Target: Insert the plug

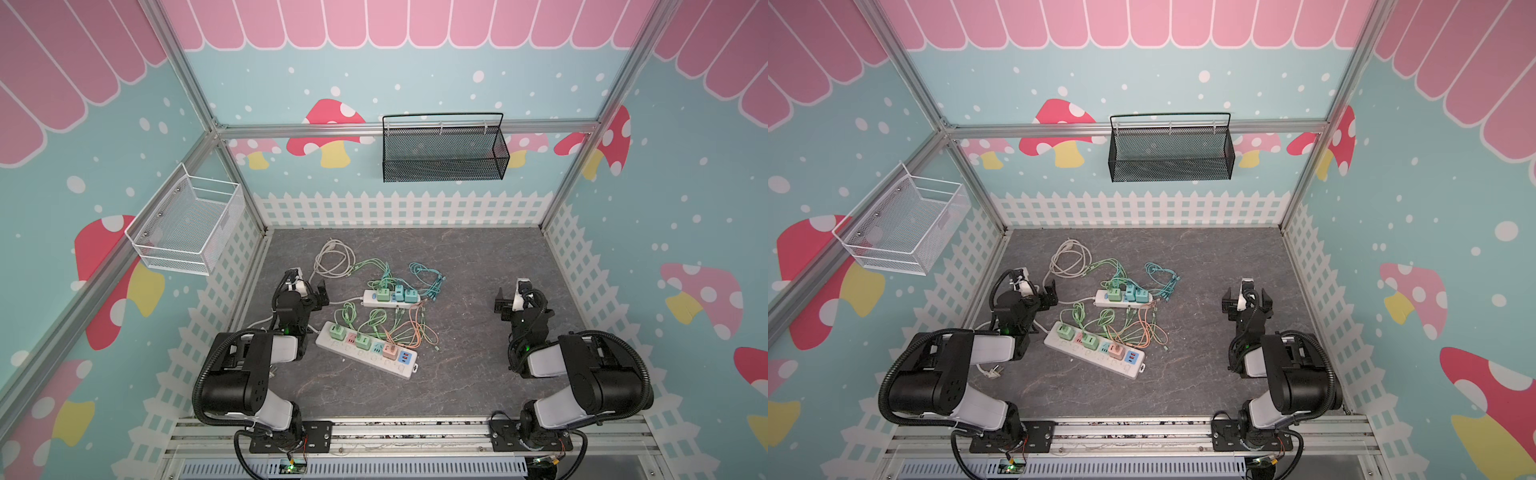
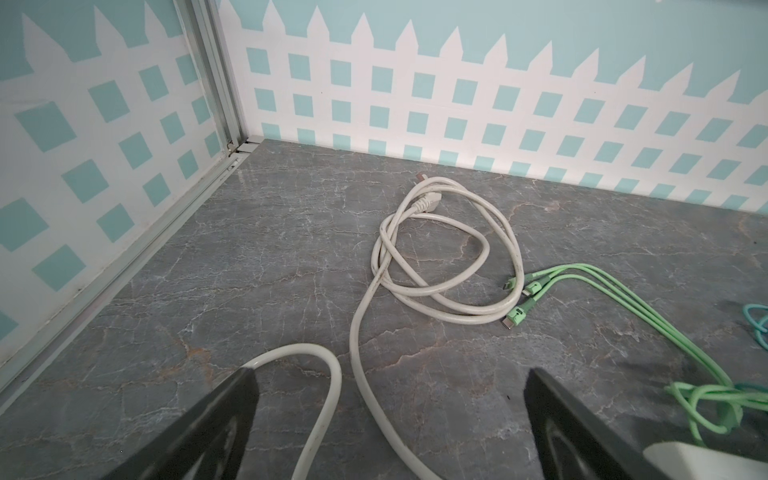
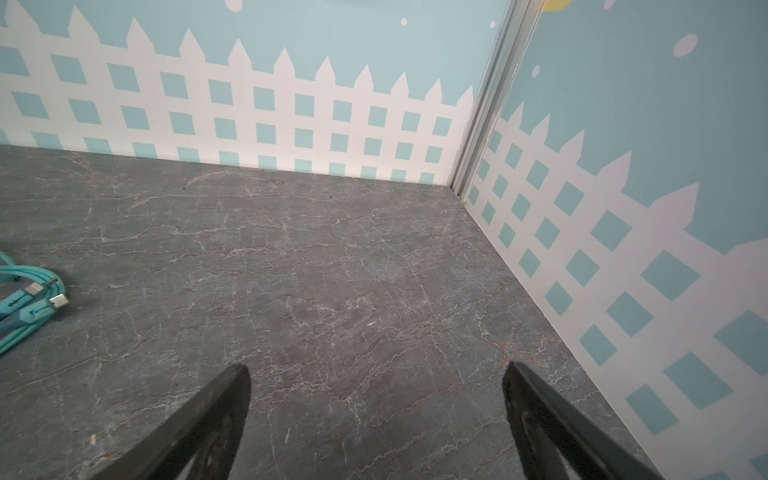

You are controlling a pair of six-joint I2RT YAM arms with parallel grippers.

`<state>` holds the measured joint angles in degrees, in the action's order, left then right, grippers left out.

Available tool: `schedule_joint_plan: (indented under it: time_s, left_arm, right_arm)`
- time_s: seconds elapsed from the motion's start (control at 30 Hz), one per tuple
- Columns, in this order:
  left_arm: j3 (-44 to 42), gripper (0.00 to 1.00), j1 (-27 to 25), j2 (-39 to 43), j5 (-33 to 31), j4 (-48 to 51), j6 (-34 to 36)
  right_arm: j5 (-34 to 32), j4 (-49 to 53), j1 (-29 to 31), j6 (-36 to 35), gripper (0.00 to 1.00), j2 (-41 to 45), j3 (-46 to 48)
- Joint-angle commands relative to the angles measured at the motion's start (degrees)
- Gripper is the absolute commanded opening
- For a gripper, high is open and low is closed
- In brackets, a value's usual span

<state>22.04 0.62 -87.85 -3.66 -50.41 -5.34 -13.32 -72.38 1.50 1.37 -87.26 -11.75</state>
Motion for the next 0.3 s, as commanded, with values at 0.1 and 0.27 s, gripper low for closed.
schedule_joint_plan:
  time_s: [0.1,0.27]
  left_arm:
    - [0.78,1.0,-0.5,-0.15,-1.31,0.64,1.74]
    - [0.57,1.0,-0.61,-0.02,-1.43,0.53,1.83]
  right_arm:
    - [0.75,-2.86,-0.27,0.22,0.98,0.16,0.5]
    - [0.72,-2.94,-0.28,0.22,0.98,0.17,0.54]
